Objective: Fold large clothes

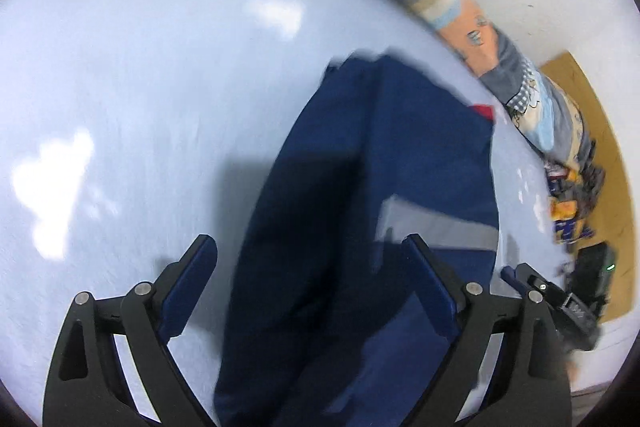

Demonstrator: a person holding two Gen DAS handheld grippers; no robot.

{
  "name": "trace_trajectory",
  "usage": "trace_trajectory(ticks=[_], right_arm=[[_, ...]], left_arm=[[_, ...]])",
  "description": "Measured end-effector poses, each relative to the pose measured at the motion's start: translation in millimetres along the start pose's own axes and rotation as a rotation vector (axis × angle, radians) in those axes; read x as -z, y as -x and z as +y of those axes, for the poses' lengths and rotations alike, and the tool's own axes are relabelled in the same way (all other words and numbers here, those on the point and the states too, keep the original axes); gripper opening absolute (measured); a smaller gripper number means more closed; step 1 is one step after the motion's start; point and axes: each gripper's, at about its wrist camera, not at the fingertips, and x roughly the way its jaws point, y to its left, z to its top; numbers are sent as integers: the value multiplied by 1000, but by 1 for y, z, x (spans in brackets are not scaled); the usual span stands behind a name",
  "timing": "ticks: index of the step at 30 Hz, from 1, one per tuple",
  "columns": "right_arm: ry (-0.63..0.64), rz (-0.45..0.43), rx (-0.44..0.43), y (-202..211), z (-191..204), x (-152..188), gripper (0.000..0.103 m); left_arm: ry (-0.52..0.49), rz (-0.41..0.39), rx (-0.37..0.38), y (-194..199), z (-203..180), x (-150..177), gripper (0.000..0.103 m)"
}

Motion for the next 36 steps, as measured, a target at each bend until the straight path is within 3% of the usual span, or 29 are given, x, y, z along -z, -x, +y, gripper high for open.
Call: trace_trajectory(ticks=[3, 6, 12, 16, 19, 21, 22, 23, 24, 26, 30, 36], right_arm=[[-42, 27, -33, -9, -5, 3, 67], [-66, 57, -35, -21, -7, 6, 67], [-122, 97, -62, -39, -17, 11, 72], [-181, 128, -190, -55, -22, 13, 78], [-124, 123, -198, -65, -14, 14, 82], [-62, 125, -196, -70, -2, 12, 82], [-35, 122, -182, -71, 3, 12, 79], [-10, 122, -153, -69, 8, 11, 73], [2, 122, -138, -68, 12, 10, 69], [40, 93, -132, -53, 22, 5, 48], [148, 16, -86, -11, 34, 1, 41], [151, -47, -33, 65, -2, 4, 40]], left_arm=[[85, 80, 106, -15, 18, 5, 94], [97, 126, 123, -25, 22, 6, 94], [107, 160, 204, -41, 25, 0, 103], [88, 143, 220, -47, 19, -4, 103], [69, 137, 226, -45, 9, -5, 103], [63, 141, 301, -46, 1, -4, 100], [65, 163, 391, -50, -8, -2, 95], [19, 182, 400, -52, -24, 3, 95], [-72, 173, 299, -51, -42, 7, 95], [-121, 167, 227, -53, -59, 12, 95], [-89, 183, 354, -51, -81, 18, 95], [-233, 232, 412, -58, -173, 58, 95]])
